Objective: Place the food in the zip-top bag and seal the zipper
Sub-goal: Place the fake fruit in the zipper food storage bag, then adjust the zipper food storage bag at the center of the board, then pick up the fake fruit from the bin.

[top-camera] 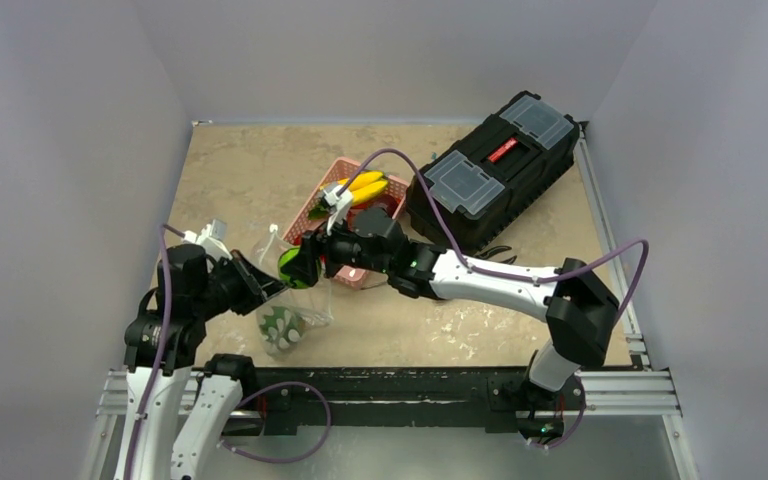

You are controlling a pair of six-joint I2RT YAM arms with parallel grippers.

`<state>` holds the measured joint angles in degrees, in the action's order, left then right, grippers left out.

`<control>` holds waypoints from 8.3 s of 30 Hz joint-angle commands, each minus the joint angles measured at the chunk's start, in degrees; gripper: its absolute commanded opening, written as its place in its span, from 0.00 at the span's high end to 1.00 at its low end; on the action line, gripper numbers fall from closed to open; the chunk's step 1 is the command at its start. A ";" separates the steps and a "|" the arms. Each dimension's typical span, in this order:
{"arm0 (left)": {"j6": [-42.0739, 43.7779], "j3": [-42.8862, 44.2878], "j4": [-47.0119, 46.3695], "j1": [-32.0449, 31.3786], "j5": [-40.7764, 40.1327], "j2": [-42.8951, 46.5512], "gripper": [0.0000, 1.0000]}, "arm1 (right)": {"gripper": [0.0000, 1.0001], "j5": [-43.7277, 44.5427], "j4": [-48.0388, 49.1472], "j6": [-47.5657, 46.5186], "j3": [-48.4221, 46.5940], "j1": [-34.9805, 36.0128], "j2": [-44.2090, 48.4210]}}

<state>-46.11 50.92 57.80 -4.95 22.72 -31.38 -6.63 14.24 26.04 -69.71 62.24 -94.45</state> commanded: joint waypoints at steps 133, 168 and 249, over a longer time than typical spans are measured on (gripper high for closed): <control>-7.13 4.80 7.63 -0.06 -16.47 10.07 1.00 | 0.93 -0.45 -19.26 -1.49 -20.88 2.36 0.67; -7.15 6.11 6.20 -0.06 -16.54 7.73 1.00 | 0.46 9.81 0.23 -13.81 11.90 15.76 12.03; 1.42 3.91 5.42 -0.06 -19.69 6.91 1.00 | 0.16 23.24 -28.33 -16.62 -32.17 -7.14 -23.38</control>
<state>-45.80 53.67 64.07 -5.02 3.16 -24.10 16.12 -11.97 11.55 -98.06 56.25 -115.55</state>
